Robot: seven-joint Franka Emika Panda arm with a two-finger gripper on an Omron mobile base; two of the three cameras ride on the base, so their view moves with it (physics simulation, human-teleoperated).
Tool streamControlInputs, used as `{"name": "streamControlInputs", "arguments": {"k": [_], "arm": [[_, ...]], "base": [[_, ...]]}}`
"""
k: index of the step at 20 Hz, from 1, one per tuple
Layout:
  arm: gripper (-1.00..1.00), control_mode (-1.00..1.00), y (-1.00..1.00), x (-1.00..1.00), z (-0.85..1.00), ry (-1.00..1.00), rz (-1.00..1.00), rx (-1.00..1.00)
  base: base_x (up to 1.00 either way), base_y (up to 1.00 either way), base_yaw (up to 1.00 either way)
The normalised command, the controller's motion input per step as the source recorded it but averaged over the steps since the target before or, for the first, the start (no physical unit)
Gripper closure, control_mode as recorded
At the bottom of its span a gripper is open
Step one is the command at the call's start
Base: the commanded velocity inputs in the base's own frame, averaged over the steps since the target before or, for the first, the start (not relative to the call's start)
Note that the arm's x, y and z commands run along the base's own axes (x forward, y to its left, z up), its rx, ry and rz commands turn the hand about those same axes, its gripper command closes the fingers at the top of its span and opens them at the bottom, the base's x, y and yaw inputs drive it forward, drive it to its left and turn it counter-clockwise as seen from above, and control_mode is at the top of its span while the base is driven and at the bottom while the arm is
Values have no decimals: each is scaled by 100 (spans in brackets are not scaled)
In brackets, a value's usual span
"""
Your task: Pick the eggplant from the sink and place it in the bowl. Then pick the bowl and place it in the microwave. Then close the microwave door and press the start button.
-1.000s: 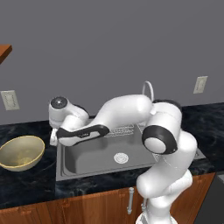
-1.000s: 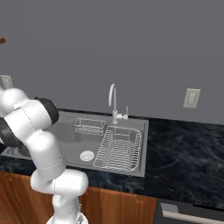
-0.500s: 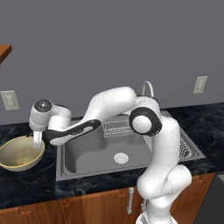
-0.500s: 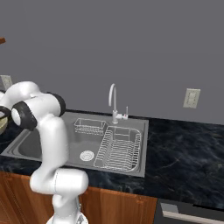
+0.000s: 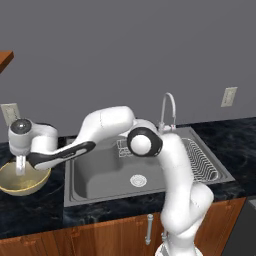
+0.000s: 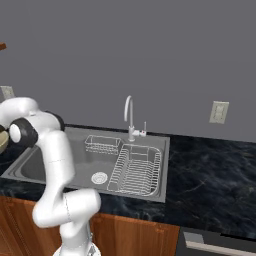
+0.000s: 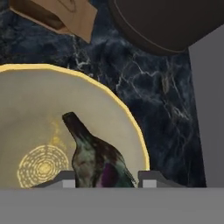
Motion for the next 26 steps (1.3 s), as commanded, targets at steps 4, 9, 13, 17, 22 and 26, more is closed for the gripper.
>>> {"name": "streamControlInputs", "arguments": {"k": [4,9,13,17,22,26], "arm": [[100,-100,7,7,-27,1,0,-1],[100,-100,-2,14,-48,4,0,0],[100,-100,-7,33,-63,9,0,2],[100,-100,0,39,-44,7,0,3],[100,-100,26,37,-18,9,2,1],[100,-100,39,5,-4,6,2,0]], "base": [[0,0,0],[0,0,0],[0,0,0],[0,0,0],[0,0,0],[0,0,0]]}}
